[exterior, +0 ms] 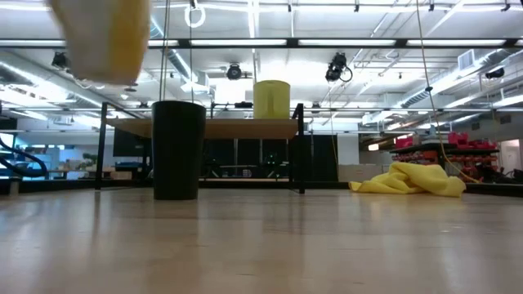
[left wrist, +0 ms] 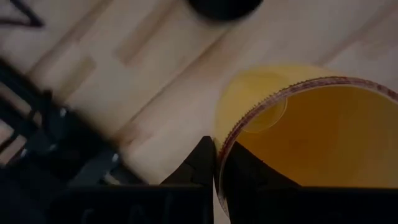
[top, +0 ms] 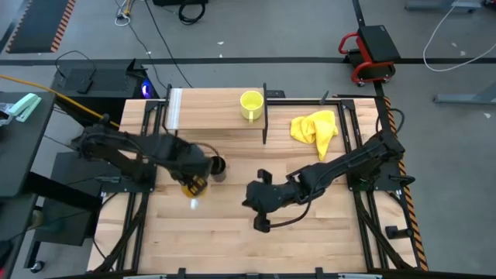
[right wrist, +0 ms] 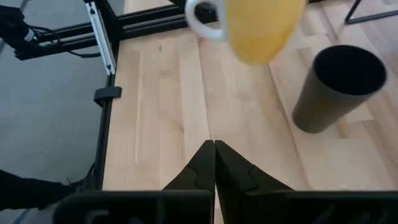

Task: Stack small to large cups/mugs on shelf
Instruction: Put the orange mug on the shelf

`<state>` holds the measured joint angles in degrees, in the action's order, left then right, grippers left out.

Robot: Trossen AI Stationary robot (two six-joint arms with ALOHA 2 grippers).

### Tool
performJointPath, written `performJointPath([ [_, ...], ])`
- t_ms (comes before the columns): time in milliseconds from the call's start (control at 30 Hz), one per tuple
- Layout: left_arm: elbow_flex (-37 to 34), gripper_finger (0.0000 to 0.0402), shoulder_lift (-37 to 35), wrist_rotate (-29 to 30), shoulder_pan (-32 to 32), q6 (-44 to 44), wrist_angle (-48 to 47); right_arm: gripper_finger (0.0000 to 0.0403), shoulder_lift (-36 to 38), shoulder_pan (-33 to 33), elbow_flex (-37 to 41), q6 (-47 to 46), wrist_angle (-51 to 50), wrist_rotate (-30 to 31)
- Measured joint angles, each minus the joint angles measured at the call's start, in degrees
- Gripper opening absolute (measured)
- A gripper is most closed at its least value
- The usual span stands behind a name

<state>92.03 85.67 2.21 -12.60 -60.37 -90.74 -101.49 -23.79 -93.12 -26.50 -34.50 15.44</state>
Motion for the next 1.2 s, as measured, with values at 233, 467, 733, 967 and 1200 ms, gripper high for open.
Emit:
performJointPath([
  [233,9.6,0.0019,0.5,1.6,8.1,7.3,0.7,0.0009,2.4,0.0,0.0,0.9,-4.7,1.0],
  [467,10.8,0.0019,0.6,2.9,19.5,13.9,0.7,0.0009,2.7,-0.4,0.0,0.9,-7.4,1.1],
  [733,10.8,0.0019,0.7,3.0,33.9,23.1,0.7,0.0009,2.7,-0.3,0.0,0.8,-8.6,1.1],
  [967,10.8,0.0019,0.7,2.9,42.7,31.7,3.7,0.0009,2.7,1.3,0.0,-1.0,-8.5,4.4],
  [1200,10.8,0.0019,3.4,2.6,48.2,39.6,7.6,0.0009,2.7,4.4,0.0,-3.6,-7.8,5.4],
])
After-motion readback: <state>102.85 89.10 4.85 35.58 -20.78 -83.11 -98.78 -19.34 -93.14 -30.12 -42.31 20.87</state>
